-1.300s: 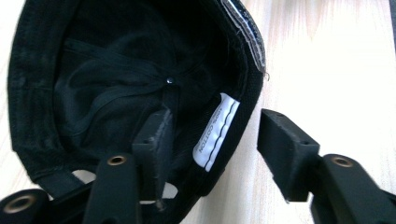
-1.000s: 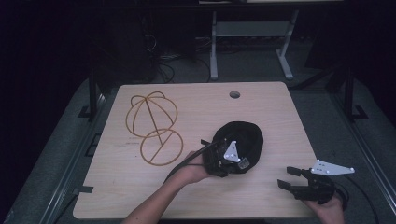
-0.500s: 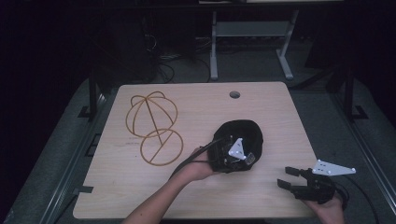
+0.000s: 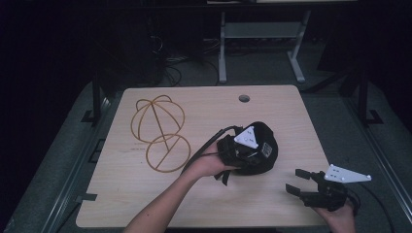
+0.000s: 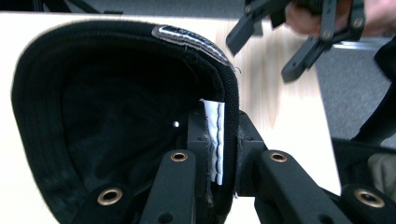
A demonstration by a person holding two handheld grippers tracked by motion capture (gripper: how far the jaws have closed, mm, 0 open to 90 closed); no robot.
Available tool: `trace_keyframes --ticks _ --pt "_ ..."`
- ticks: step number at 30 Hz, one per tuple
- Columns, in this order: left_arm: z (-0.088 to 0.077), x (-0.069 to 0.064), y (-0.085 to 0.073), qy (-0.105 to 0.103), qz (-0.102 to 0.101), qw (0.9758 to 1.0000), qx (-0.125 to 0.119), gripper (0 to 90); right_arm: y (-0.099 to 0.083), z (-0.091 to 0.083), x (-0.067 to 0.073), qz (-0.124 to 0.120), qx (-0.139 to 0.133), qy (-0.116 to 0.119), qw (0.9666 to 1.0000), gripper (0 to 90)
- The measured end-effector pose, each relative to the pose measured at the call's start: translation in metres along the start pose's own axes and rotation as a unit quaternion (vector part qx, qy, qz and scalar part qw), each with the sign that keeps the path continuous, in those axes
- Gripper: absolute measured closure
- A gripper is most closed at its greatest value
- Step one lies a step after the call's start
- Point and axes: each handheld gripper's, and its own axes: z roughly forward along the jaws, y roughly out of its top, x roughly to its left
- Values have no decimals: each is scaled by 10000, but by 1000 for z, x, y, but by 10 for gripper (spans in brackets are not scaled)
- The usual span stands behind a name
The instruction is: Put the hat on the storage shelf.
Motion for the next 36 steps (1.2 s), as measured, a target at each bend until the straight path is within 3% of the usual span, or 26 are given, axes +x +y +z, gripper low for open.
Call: trace_keyframes --ticks 6,10,16,21,24,25,26,27,29,36 --pt "-2 -2 12 -277 -8 9994 -211 809 9 1 5 -124 -241 -22 9996 211" --pt "1 -4 18 -344 32 9991 -245 809 12 2 7 -192 -307 -48 9993 203" --pt "11 -13 37 -641 236 9972 -290 810 14 4 10 -287 -392 -176 9987 224" --pt "18 -21 50 -751 421 9960 -226 811 12 -1 10 -344 -449 -303 9979 333" --pt "20 -25 56 -826 514 9951 -193 812 9 -6 9 -378 -514 -265 9976 486" --pt "20 -26 59 -847 553 9947 -203 812 9 -9 9 -387 -559 -243 9974 619" --pt "20 -26 59 -847 553 9947 -203 812 9 -9 9 -387 -559 -243 9974 619" --pt "19 -27 61 -850 563 9946 -221 812 9 -12 9 -439 -628 -258 9967 735" --pt "18 -27 62 -855 571 9945 -206 812 8 -14 9 -439 -676 -195 9966 806" --pt "10 -20 56 -690 372 9965 -283 799 15 -16 10 -380 -635 -12 9973 853"
